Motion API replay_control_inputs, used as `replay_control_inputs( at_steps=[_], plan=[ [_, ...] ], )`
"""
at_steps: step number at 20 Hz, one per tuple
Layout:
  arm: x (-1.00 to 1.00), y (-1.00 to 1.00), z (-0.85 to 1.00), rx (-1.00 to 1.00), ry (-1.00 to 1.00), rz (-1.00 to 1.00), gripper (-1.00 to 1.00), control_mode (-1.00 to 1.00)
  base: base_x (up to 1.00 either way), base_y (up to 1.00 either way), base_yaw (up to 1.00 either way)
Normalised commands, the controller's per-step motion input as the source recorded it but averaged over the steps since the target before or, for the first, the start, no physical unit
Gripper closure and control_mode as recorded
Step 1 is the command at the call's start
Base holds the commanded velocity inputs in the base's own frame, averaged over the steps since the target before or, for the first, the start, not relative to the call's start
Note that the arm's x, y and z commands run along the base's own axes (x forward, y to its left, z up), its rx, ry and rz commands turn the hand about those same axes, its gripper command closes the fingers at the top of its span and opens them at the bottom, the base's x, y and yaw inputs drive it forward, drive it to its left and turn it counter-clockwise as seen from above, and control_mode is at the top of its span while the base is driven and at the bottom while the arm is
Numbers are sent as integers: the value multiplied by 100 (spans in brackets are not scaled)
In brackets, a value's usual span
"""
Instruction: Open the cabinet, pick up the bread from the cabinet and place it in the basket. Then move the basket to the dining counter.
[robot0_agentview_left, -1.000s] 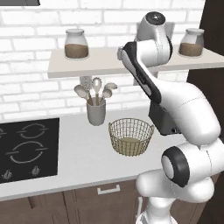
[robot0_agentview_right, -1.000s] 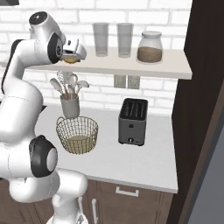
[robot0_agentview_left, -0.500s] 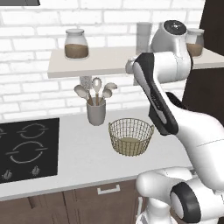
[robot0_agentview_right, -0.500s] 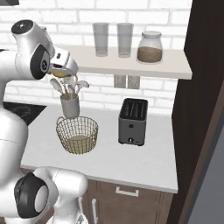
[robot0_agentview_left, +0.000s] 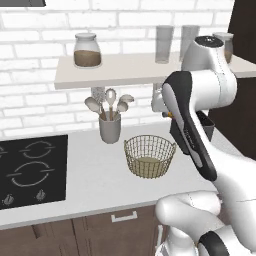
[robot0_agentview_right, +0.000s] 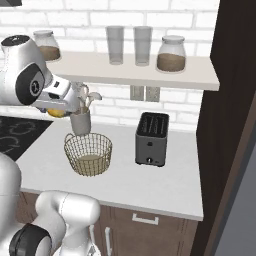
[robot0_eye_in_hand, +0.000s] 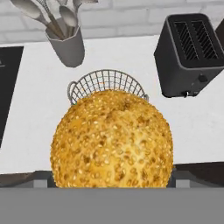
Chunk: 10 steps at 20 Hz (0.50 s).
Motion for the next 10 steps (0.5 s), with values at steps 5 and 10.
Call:
replay_control_inputs(
  at_steps=[5, 10],
  plan=[
    [-4, 0, -89, -1, 11, 3, 100, -100, 0, 0, 0],
    [10, -2, -69, -3, 6, 2, 100, -100, 0, 0, 0]
  ],
)
